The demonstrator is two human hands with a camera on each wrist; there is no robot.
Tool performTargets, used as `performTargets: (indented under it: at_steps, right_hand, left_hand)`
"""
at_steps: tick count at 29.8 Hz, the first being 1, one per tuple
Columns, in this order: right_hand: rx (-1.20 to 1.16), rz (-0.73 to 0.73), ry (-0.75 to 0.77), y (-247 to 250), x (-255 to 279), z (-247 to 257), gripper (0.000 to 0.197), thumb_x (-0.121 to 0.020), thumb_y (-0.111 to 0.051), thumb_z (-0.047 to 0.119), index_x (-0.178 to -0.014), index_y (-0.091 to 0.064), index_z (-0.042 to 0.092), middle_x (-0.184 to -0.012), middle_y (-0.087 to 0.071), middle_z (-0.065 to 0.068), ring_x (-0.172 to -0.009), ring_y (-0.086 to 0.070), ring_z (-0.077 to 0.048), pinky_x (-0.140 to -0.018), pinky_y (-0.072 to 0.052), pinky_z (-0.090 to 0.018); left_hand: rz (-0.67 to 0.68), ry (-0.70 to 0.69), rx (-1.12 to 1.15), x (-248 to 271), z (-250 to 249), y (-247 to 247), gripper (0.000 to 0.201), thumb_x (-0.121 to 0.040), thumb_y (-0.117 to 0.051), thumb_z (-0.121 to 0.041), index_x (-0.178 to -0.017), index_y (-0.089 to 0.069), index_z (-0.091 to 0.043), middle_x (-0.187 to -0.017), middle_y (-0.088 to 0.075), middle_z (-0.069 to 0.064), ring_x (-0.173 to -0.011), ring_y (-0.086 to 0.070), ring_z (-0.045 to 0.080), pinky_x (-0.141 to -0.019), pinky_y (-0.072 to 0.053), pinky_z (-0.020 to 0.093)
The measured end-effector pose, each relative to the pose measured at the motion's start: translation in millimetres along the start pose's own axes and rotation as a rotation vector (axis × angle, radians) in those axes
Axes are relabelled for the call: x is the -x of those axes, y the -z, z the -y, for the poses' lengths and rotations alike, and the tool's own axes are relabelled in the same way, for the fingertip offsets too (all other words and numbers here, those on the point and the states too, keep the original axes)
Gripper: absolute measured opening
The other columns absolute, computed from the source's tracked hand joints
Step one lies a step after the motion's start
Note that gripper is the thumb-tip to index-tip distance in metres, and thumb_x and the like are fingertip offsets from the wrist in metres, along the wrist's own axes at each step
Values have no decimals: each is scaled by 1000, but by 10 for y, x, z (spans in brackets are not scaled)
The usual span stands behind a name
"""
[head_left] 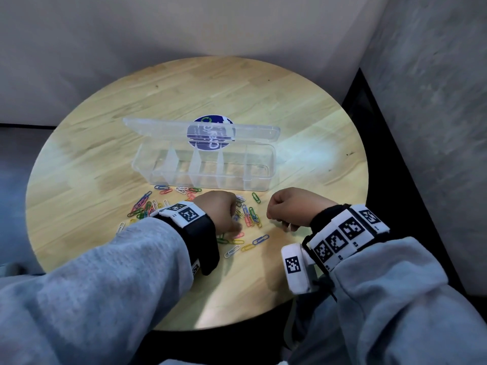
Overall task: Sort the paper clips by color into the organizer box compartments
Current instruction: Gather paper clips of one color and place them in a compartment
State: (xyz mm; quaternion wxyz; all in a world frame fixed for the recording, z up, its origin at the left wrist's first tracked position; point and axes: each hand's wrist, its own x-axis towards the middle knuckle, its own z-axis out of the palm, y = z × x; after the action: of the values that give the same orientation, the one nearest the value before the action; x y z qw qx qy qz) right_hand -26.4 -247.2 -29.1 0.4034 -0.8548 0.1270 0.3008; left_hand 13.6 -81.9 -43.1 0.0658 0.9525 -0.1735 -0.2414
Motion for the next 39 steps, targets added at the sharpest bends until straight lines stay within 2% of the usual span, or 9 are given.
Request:
performTargets:
  at_steps: [5, 12, 15, 22, 27, 31, 34, 36, 39]
  right_hand:
    - [255, -117, 2, -94, -64, 1, 13, -81, -58, 17, -69, -52, 19, -71, -55, 2, -67, -52, -17, -53, -37, -21]
    - [412, -144, 43, -255, -192, 175, 14, -83, -59, 17, -93, -65, 11, -100, -65, -6, -92, -61, -23, -69, -42, -26]
    - [457, -109, 29, -296, -254, 216, 20, -83, -56, 14, -98, -66, 6, -103, -67, -9, -95, -63, -25, -72, -46, -28]
    - [448, -37, 13, -220, -202, 157, 10, -80, -57, 20, -74, -61, 13, -77, -59, -6, -75, -55, -23, -59, -38, -25]
    - [232, -31, 18, -119, -112, 108, 18, -81, -56, 14, -63, -57, 17, -47, -50, 6, -44, -46, -9, -47, -34, -19]
    - [93, -34, 49, -39, -97, 72, 21, -79, -59, 11, -59, -53, 17, -56, -54, 1, -53, -45, -15, -52, -35, -22]
    - [1, -11, 53, -7, -90, 13, 27, -79, -58, 8, -55, -48, 16, -53, -51, -2, -47, -42, -15, -49, -34, -23]
    - [-34, 10, 51, 2, -62, -39, 26, -78, -56, 6, -55, -45, 14, -51, -51, -3, -46, -42, -16, -50, -37, -24]
    - [-84, 27, 60, 11, -6, -102, 26, -77, -54, 4, -56, -43, 14, -54, -54, -6, -49, -48, -18, -55, -40, -27]
  left_hand:
    - [-7, 15, 42, 10, -87, -23, 9, -81, -65, -27, -81, -58, -22, -89, -60, 1, -91, -58, 21, -63, -34, 23]
    - [104, 28, 147, 21, -12, -13, 4, -79, -66, -18, -76, -63, -19, -64, -56, -3, -58, -51, 14, -50, -34, 18]
    - [87, 24, 254, 47, 79, 66, 7, -75, -64, -17, -70, -60, -19, -63, -54, -2, -61, -49, 16, -55, -39, 21]
    - [173, 95, 1021, 91, 192, 257, 35, -85, -48, 9, -59, -38, -12, -57, -56, 8, -37, -50, 5, -40, -38, 12]
    - [233, 219, 1217, 89, 132, 252, 30, -86, -36, 5, -63, -36, -13, -61, -47, 9, -42, -40, 12, -44, -28, 16]
    - [260, 250, 1080, 49, 59, 212, 18, -90, -44, -7, -74, -43, -15, -59, -37, 2, -46, -28, 11, -47, -19, 17]
    - [144, 93, 593, 16, 3, 185, 2, -88, -54, -18, -87, -54, -19, -64, -45, -4, -53, -38, 12, -47, -25, 20]
    - [32, 2, 209, 16, -42, 173, 13, -86, -53, -20, -96, -60, -26, -78, -52, -8, -73, -52, 14, -53, -33, 19]
    - [-10, -74, -27, -32, -101, 149, 28, -89, -50, -21, -114, -59, -29, -108, -59, -5, -103, -57, 19, -69, -34, 21]
